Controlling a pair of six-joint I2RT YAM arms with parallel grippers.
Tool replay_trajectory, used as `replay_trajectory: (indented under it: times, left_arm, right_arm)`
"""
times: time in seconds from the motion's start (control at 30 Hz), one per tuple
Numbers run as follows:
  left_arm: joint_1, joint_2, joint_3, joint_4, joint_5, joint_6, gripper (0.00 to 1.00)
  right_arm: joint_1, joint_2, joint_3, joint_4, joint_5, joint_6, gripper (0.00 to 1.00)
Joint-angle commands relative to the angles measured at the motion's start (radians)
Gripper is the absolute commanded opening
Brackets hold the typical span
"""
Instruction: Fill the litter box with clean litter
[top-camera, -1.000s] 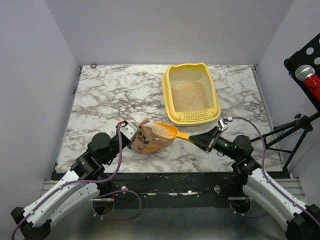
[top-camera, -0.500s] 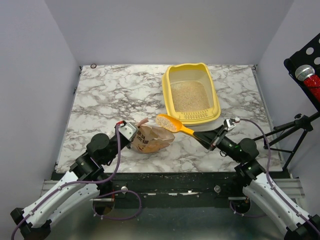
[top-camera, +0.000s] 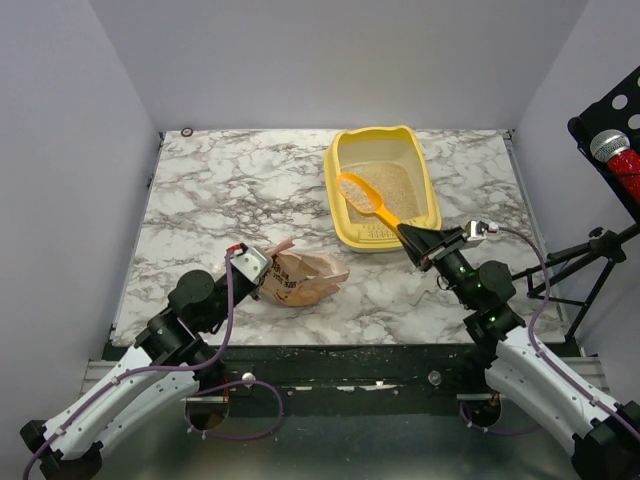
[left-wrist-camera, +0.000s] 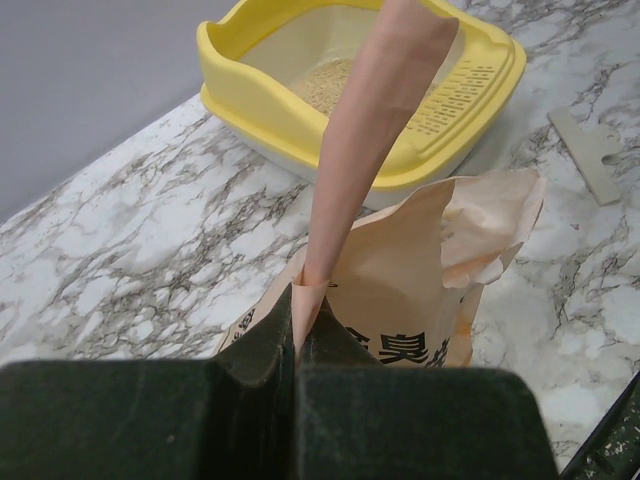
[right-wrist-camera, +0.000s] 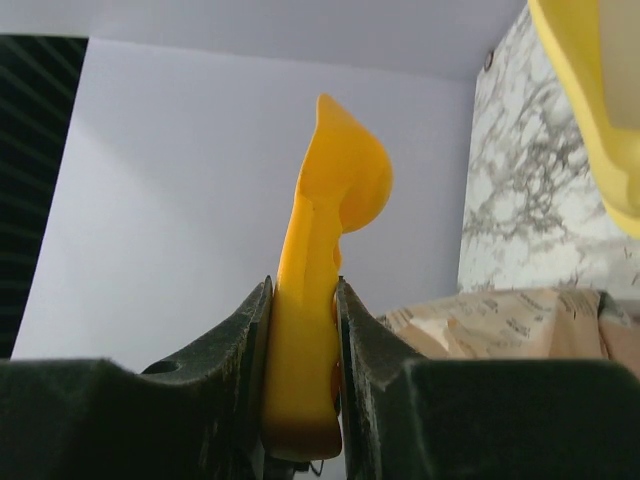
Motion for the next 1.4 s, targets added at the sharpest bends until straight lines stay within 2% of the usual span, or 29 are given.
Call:
replay_trajectory:
  times: [0.0, 0.1, 0.23, 0.4, 0.47, 0.73, 0.97, 1.2, 1.37]
  left_arm:
    - [-0.010, -0.019, 0.039, 0.089, 0.004, -0.034, 0.00]
    - [-0.010, -0.011, 0.049, 0.082, 0.001, -0.042, 0.00]
    - [-0.010, -0.010, 0.057, 0.068, -0.019, -0.045, 0.00]
    - [-0.010, 0.003, 0.072, 0.045, -0.044, -0.051, 0.00]
    - [-0.010, 0.003, 0.074, 0.043, -0.056, -0.054, 0.00]
    - [-0.010, 0.010, 0.089, 0.017, -0.079, -0.062, 0.00]
    - [-0.010, 0.023, 0.091, 0.011, -0.082, -0.062, 0.00]
    - [-0.009, 0.033, 0.091, 0.010, -0.070, -0.059, 0.00]
    - [-0.010, 0.041, 0.088, 0.013, -0.057, -0.059, 0.00]
  right_arm:
    - [-0.005, 0.036, 0.078, 0.098, 0.231, -0.079, 0.01]
    - [-0.005, 0.088, 0.144, -0.006, 0.307, -0.129, 0.01]
    - [-0.005, 0.171, 0.298, -0.300, 0.415, -0.249, 0.01]
    - [-0.005, 0.254, 0.394, -0.454, 0.505, -0.373, 0.01]
    - [-0.005, 0.315, 0.463, -0.566, 0.526, -0.425, 0.01]
    - [-0.005, 0.510, 0.719, -0.819, 0.512, -0.723, 0.01]
    - [-0.005, 0.710, 0.987, -1.039, 0.414, -0.975, 0.00]
    - [-0.005, 0.800, 1.217, -1.281, 0.400, -1.172, 0.01]
    - [0.002, 0.784, 1.355, -1.418, 0.376, -1.251, 0.01]
